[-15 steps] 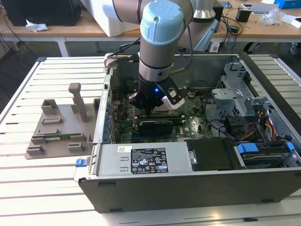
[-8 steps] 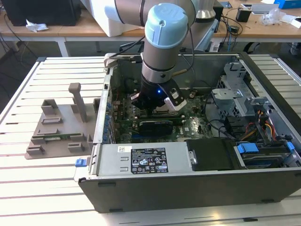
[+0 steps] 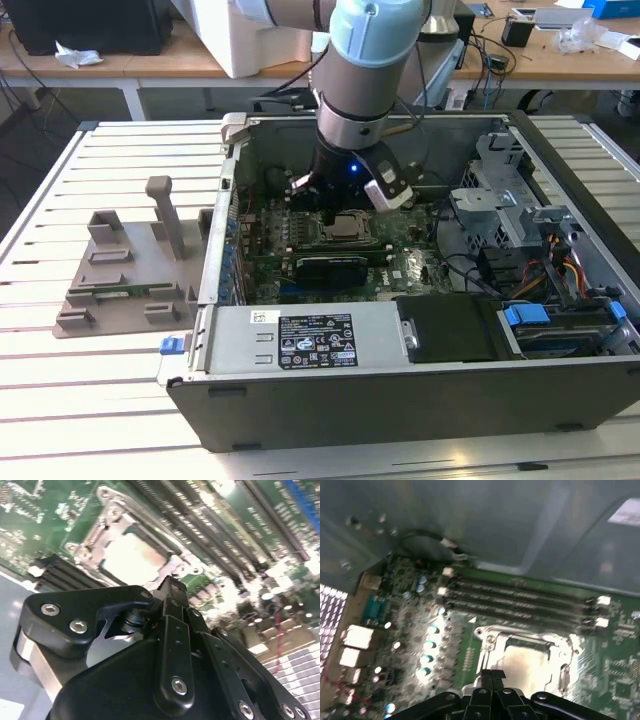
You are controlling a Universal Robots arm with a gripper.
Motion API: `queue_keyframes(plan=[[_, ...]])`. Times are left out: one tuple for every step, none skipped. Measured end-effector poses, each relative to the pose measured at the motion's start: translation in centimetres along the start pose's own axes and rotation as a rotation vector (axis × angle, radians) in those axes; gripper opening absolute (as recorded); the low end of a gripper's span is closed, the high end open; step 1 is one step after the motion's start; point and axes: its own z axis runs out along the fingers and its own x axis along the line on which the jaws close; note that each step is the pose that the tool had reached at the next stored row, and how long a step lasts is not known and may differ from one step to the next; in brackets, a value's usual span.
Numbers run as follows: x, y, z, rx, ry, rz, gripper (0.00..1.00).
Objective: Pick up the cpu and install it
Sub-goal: 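Install the second cpu locking lever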
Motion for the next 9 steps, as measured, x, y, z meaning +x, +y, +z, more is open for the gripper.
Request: queue_keyframes(plan=[[-0.37,0.26,0.03,-0.0003,0.0024,0.001,0.11],[-0.99,0.67,0.11,-0.0011,0.0067,0.001,0.11],[-1.57,1.05,0.18,-0.0014,0.0113,0.002,0.11],[-2.07,1.41,0.26,0.0008,0.0146,0.003,0.11],[-2.51,1.82,0.35,0.0081,0.0176,0.004,0.11],[-2.73,2.1,0.4,0.0169,0.0198,0.005,0.11],[-2.9,2.4,0.47,0.0281,0.0219,0.007,0.11],[-3.06,2.66,0.53,0.0387,0.0238,0.008,0.11],[-3.24,3.05,0.6,0.0536,0.0267,0.009,0.11]])
